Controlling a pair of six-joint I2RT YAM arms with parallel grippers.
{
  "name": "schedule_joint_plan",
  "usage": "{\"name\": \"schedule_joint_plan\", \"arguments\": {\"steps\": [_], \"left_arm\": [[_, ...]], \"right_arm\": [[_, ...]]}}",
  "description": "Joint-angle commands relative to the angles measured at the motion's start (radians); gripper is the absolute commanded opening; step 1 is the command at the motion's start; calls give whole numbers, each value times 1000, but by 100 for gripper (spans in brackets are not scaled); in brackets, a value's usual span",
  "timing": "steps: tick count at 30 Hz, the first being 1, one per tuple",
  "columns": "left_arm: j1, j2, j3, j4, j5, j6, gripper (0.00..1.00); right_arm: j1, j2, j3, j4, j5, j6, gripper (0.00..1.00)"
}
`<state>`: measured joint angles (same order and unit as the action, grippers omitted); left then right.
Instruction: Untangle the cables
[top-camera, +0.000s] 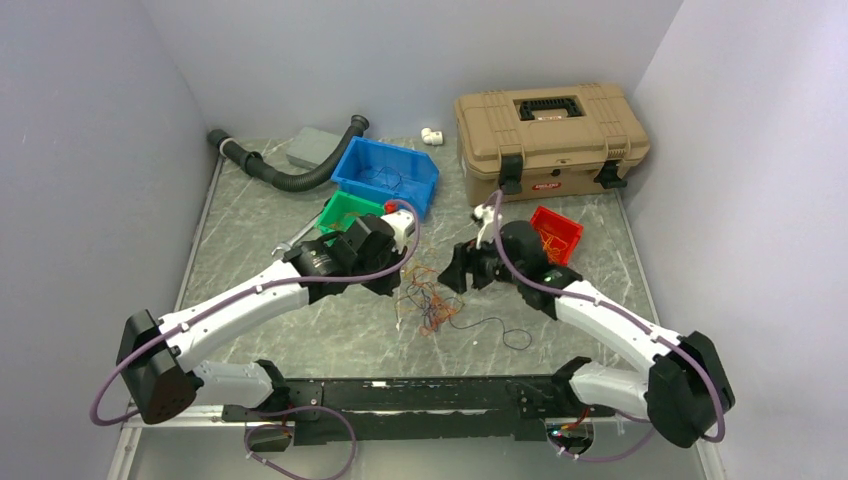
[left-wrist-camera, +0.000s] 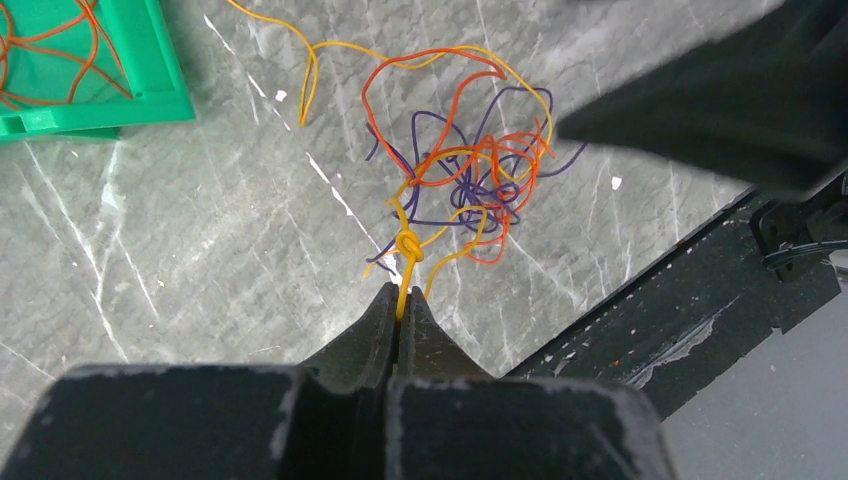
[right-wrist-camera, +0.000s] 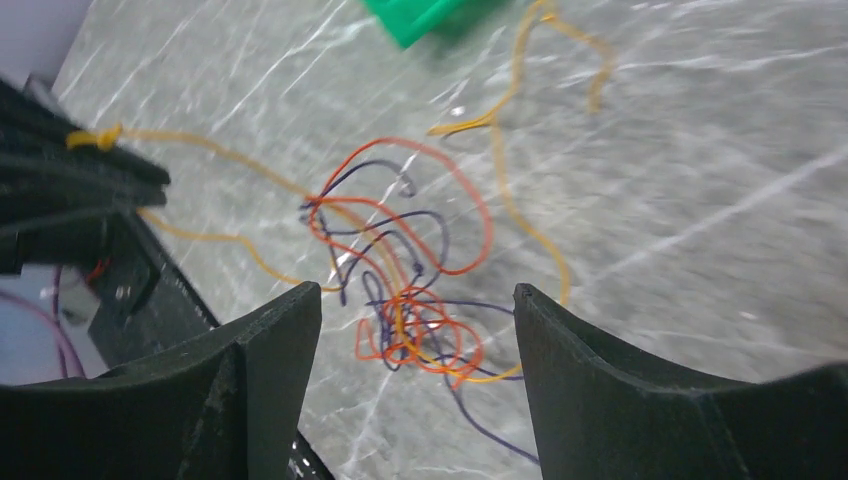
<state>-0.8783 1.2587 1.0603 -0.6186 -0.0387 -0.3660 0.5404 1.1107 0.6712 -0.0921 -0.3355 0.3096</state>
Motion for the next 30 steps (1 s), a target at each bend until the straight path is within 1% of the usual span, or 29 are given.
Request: {"name": "schedule_joint_plan", "arguments": {"steps": [1, 4, 6, 7, 9, 10, 11, 14, 15, 17, 18, 20, 22, 24, 25, 26, 28, 29, 30], "left_arm": [[7, -47, 50, 3, 20, 12, 1], [6, -45, 56, -2, 21, 9, 1], [6, -44, 58, -3, 24, 7, 1], [8, -42, 60, -2, 29, 7, 1], [9, -42, 65, -1, 30, 6, 1], [9, -44, 67, -2, 30, 3, 1], [10, -46, 70, -6, 30, 4, 1], [17, -59, 92, -35, -7, 7, 0], [22, -64, 107, -60, -26, 9, 0], [33, -85, 136, -102, -75, 13, 0], [44, -100, 141, -117, -94, 14, 0], [77, -128, 149, -153, -129, 19, 0], [134, -138, 175, -226, -163, 10, 0], [223, -131, 202, -322, -166, 0, 0], [269, -133, 204, -358, -164, -6, 0], [314, -139, 192, -368, -162, -15, 0], [403, -156, 168, -333, -98, -8, 0], [421, -166, 165, -310, -66, 5, 0], [424, -184, 162, -283, -55, 17, 0]], "right_arm": [[105, 37, -64, 290, -61, 12, 72], [142, 91, -96, 396, -12, 36, 71], [150, 137, -113, 495, -18, 66, 70], [157, 161, -115, 532, -19, 76, 68], [175, 203, -101, 569, -19, 88, 62], [184, 218, -91, 568, -6, 89, 56], [191, 227, -84, 558, 11, 91, 47], [193, 210, -94, 512, 134, 136, 9], [193, 187, -103, 489, 203, 158, 0], [191, 134, -111, 401, 378, 205, 0], [190, 100, -109, 334, 441, 235, 0], [185, 70, -88, 216, 524, 292, 0], [184, 61, -34, 41, 600, 353, 0], [183, 65, 27, -117, 639, 399, 0], [183, 70, 40, -165, 655, 417, 0], [184, 76, 28, -201, 677, 443, 0], [172, 86, -12, -224, 702, 502, 9], [167, 86, -39, -192, 689, 504, 12], [164, 82, -67, -146, 675, 496, 12]]}}
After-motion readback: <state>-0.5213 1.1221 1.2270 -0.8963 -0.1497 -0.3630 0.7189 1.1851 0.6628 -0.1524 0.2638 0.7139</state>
